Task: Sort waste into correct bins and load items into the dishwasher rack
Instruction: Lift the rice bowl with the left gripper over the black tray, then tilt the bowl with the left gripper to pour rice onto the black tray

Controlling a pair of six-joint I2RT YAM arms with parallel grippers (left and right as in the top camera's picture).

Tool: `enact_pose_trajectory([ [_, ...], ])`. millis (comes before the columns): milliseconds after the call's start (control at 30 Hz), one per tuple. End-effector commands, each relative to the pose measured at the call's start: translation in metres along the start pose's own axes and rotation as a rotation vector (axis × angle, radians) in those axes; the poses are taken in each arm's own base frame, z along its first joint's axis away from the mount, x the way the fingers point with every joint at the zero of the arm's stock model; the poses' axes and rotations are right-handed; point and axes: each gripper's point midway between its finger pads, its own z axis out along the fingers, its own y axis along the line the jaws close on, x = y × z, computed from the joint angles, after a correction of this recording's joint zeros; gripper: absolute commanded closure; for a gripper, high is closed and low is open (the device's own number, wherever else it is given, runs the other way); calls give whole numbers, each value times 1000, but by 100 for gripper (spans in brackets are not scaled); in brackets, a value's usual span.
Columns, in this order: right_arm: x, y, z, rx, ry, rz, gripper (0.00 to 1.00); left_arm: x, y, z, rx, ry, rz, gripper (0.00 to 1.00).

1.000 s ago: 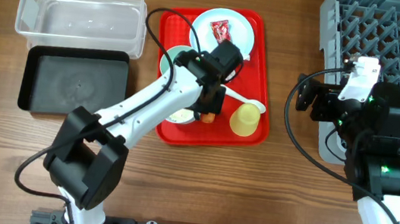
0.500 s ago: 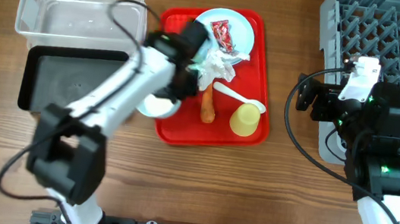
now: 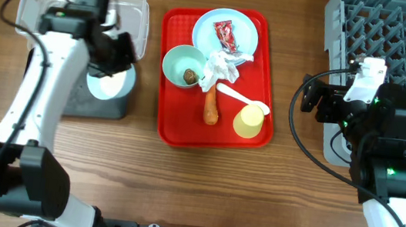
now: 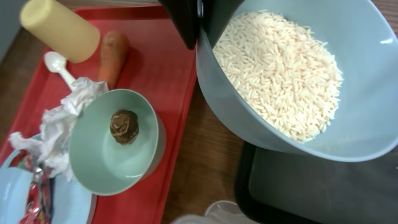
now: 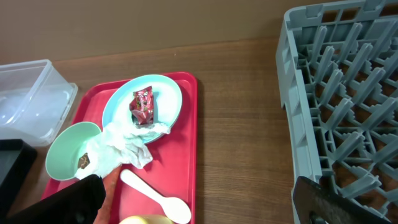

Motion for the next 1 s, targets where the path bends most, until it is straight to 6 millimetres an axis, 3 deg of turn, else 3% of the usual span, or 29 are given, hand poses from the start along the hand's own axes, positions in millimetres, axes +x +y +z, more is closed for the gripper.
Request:
enact_pose_trajectory([
  [0, -11, 1, -2, 9, -24, -21, 0, -12, 7, -19, 177, -1, 23, 96],
  [167, -11, 1, -2, 10, -23, -21, 1, -24, 31, -34, 306, -27, -15, 96],
  [467, -7, -4, 3, 35, -3, -17, 0, -28, 75, -51, 538, -91, -95, 96],
  [667, -4, -6, 7, 36, 11, -14, 0, -32, 100, -48, 629, -165, -156, 96],
  [967, 0, -7, 10, 39, 30, -11, 0, -39, 116, -44, 714, -265, -150, 96],
])
